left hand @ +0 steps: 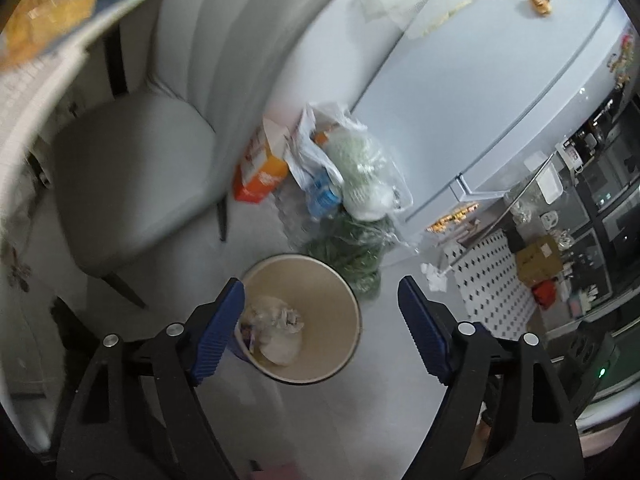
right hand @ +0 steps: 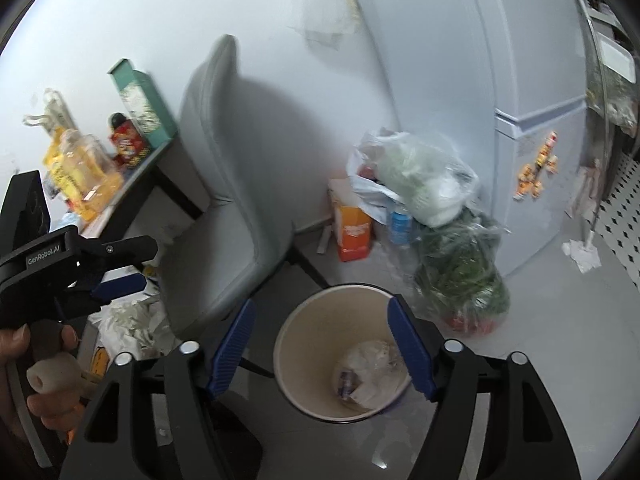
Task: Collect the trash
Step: 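Move both tools back to the table toward the tissue and folded paper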
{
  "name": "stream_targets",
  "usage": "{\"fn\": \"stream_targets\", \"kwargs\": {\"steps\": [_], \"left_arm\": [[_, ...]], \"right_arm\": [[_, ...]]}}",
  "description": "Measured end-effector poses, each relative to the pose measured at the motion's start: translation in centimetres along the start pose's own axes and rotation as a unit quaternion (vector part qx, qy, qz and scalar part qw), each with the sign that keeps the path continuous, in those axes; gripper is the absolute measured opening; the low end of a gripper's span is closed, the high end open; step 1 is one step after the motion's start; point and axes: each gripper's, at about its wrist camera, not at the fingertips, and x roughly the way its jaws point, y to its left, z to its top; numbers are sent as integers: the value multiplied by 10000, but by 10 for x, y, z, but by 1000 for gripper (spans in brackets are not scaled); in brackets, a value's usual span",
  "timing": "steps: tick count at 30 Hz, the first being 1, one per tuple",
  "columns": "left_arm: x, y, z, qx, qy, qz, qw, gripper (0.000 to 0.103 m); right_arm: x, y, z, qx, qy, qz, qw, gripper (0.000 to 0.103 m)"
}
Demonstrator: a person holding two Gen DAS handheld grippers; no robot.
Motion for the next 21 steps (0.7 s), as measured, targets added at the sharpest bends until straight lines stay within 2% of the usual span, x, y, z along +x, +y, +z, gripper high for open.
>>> {"fn": "stream_targets", "kwargs": {"steps": [3,5,11,15,21], "left_arm": [[-33,13,0,-23,-313,215,9993,86],[-60,25,-4,-115,-515,289,9982,88],[-127,54,-16,-296,-1034,501,9929,90],[-176,66,-30,-362,-1525,568,9860,93],[-227,88,-51,-541,-1904,661,9780,95]], "right_arm": [[-11,23,0,-96,-184,212,9996,86],[-19,43,-1,-228,-256,422,9985,87],[-40,99,0,-633,-252,750,9948,88],[-62,136,-3,-878,-320,952,9911,88],[-86,194,-11,-1233,-316,1268,9837,87]]}}
